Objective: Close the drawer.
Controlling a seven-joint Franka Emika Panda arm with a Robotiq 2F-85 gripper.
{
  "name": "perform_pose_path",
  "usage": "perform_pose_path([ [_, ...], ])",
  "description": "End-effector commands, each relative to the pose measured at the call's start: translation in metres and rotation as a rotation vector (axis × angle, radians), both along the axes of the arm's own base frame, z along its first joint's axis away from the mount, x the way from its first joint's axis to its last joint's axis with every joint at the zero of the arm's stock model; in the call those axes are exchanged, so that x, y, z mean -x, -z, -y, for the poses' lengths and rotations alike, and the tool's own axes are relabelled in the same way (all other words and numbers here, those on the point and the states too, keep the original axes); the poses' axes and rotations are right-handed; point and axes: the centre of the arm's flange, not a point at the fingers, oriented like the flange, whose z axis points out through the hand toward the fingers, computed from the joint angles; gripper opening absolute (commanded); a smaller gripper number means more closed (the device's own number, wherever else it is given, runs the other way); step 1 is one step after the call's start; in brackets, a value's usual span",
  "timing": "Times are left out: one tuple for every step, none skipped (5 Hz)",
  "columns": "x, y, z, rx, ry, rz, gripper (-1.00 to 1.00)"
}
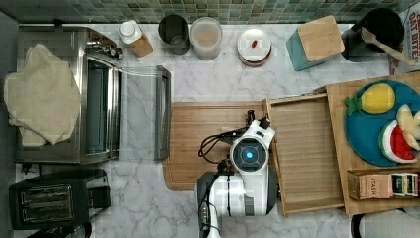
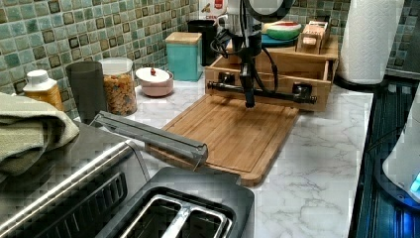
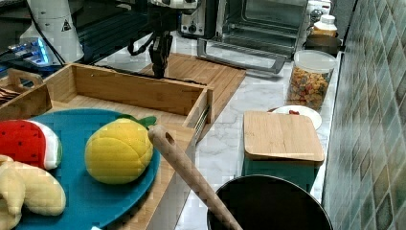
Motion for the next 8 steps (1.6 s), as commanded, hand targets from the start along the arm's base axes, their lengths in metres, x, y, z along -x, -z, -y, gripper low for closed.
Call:
perform_pose_path([
  [-0.017,-0.064,0.230,0.072,0.040,0.158,-1.00],
  [-0.021,-0.083,0.273,0.081,0.046,0.102,-1.00],
  [-0.029,-0.100,0.305,0.129,0.074,0.056,-1.00],
  [-0.019,-0.099,0.306,0.198,0.150,0.145,-1.00],
  [-0.009,-0.086,0.292,0.268,0.199,0.257,-1.00],
  [-0.009,-0.086,0.292,0.267,0.200,0.257,-1.00],
  [-0.009,-0.086,0.292,0.268,0.200,0.258,-1.00],
  [-0.009,-0.086,0.292,0.268,0.199,0.258,-1.00],
])
